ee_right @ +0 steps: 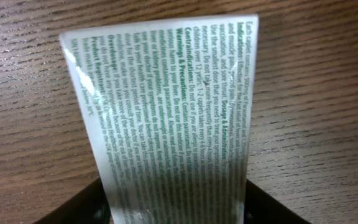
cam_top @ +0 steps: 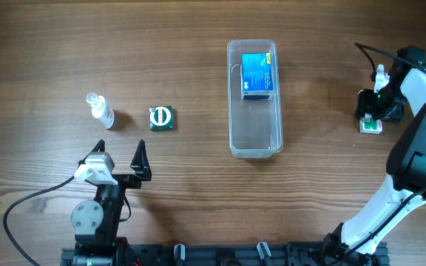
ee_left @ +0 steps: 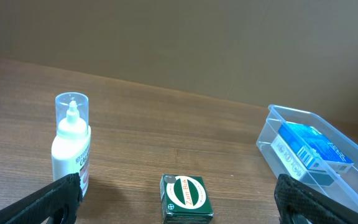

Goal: Pack container
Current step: 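Grasp the white-green medicine box with the right gripper and lift, then carry the white-green box into the container and release it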

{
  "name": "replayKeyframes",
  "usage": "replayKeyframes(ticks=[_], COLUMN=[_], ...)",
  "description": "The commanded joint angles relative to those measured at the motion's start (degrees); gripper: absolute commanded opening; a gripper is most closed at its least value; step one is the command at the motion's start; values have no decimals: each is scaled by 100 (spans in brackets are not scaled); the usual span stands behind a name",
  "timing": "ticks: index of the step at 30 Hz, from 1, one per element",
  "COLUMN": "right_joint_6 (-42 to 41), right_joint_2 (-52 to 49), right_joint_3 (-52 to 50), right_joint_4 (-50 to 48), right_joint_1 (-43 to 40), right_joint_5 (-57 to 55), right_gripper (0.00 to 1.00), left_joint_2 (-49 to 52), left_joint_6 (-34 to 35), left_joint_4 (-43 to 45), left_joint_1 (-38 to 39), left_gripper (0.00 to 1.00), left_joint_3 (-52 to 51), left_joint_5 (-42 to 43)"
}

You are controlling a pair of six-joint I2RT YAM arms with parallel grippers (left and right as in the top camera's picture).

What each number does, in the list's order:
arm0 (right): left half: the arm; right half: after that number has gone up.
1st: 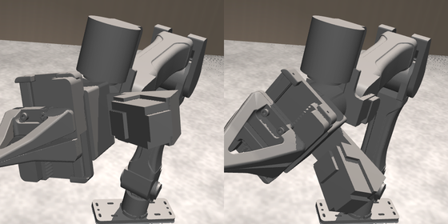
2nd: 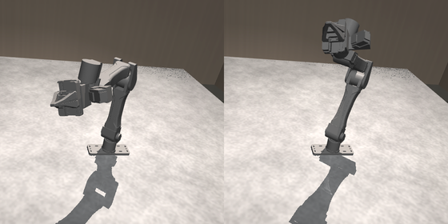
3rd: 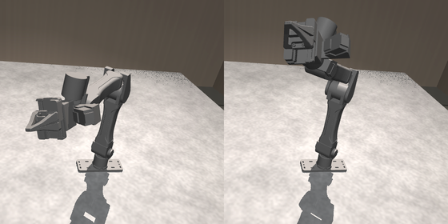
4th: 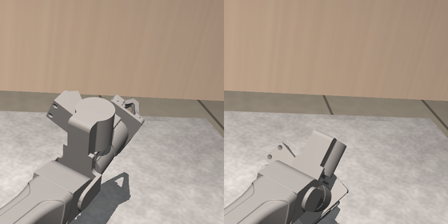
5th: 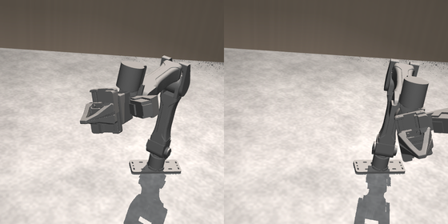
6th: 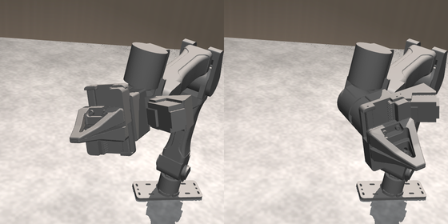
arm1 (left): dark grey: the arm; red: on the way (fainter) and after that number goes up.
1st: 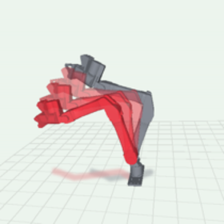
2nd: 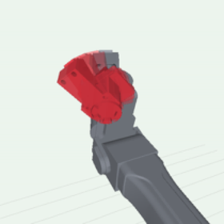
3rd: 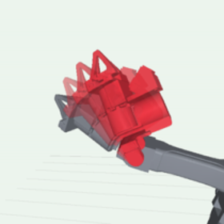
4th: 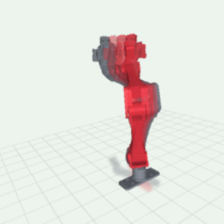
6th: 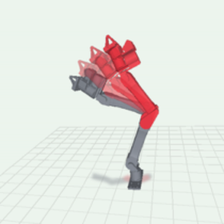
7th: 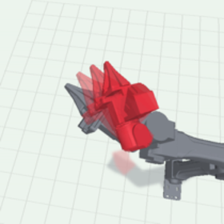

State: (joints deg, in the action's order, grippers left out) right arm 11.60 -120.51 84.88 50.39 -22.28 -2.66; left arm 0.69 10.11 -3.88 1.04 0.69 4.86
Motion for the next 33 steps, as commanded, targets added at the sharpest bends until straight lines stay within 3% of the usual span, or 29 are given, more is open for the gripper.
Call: replayKeyframes(ticks=[1,8,14,20,25,33], right_joint_6=[17,-195,-345,-426,-433,-1355], right_joint_2=[146,149,149,173,481,1185], right_joint_3=[-15,160,667,1840,2459,2557], right_joint_4=[-39,87,570,1620,2393,2892], right_joint_1=[-4,-2,4,291,1049,2817], right_joint_5=[-76,-125,151,717,1222,1259], right_gripper=[54,42,42,41,41,41], left_joint_2=[-31,-31,-31,-31,-31,-31], left_joint_6=[-72,-72,-72,-70,-72,-72], left_joint_4=[-7,-4,-7,-4,-7,-7], left_joint_1=[-42,-42,-42,-42,-42,-42], left_gripper=[100,100,100,100,100,100], left_joint_3=[-37,-37,-37,-37,-37,-37], left_joint_5=[87,87,87,87,87,87])
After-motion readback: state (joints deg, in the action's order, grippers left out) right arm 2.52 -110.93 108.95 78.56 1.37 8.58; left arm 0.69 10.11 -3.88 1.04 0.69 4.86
